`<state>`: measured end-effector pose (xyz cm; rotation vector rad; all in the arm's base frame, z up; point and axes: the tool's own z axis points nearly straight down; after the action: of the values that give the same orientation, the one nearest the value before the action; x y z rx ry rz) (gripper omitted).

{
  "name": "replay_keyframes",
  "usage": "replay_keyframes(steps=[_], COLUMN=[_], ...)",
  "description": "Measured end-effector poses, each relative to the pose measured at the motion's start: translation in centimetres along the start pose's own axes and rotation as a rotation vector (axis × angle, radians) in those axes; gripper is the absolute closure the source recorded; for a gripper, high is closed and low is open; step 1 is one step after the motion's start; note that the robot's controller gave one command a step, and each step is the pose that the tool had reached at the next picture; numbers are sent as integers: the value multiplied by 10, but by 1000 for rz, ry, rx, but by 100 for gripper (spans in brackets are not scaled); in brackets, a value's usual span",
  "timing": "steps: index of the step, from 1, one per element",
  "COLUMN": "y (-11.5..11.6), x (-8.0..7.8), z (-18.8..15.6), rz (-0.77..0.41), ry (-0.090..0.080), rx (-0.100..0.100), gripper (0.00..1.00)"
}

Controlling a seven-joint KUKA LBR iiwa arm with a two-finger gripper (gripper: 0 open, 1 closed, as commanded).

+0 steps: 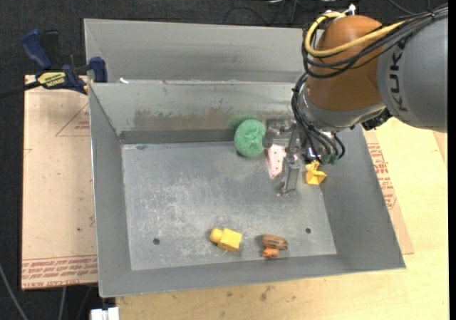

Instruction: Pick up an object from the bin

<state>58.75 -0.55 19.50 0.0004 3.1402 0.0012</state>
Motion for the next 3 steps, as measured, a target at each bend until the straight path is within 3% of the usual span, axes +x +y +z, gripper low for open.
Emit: replay_keyframes(steps=[1,2,3], y=[23,34,25], x=[-32,-48,-55], z=[-3,2,24], rz=[-2,-10,23], ry=[-2,-4,-3], rx=[1,-2,-1], gripper=[0,0,0])
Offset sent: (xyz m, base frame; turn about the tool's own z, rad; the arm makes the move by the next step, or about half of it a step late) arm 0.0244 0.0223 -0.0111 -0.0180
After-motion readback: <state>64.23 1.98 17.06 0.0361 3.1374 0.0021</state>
